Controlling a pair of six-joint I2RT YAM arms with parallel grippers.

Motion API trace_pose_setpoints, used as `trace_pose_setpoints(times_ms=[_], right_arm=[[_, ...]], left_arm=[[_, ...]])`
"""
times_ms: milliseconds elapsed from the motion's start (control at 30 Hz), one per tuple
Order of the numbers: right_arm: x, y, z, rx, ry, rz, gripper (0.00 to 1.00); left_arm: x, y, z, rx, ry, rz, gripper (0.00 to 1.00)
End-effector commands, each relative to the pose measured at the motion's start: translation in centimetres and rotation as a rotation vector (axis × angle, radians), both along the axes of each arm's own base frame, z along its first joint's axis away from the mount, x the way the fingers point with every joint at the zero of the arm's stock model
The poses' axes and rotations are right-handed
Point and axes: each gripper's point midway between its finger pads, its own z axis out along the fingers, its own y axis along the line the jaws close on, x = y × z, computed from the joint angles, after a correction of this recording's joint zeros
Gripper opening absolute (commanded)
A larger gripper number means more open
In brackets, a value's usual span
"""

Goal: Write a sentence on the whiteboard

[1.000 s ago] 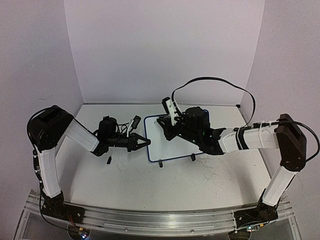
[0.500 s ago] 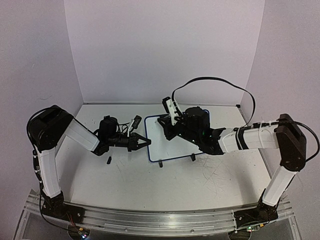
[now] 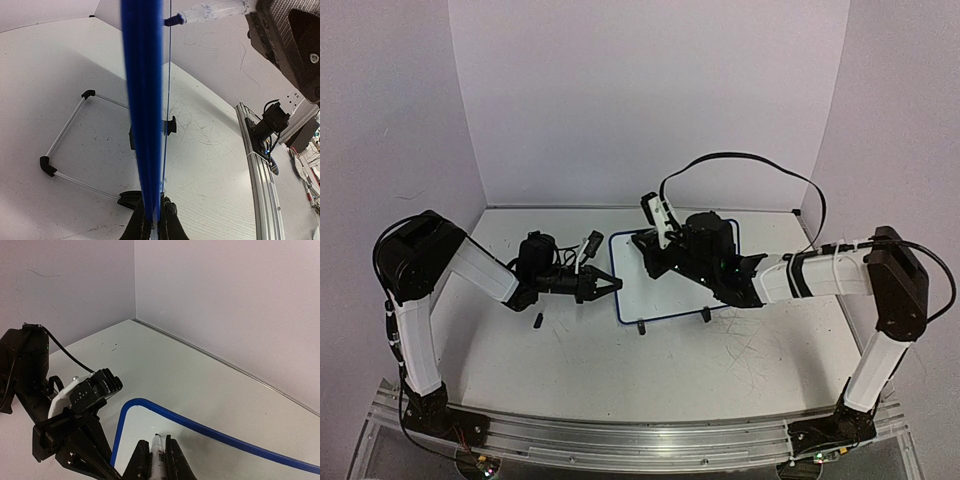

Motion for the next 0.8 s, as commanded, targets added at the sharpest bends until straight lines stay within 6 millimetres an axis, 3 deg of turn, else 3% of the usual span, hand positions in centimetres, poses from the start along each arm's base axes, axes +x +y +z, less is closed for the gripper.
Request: trace_pose_setpoints(times_ms=[0, 767], right_arm=[[0.4, 0.9, 1.2, 0.03, -0.012, 0.0, 0.0], [-0.5, 2.1, -0.8, 0.009, 0.049, 0.063, 0.0]], left_arm=[[0.3, 0.1, -0.6, 0.048, -0.036, 0.021, 0.0], [0.3, 0.1, -0.6, 0.053, -0.04, 0.022, 0.0]])
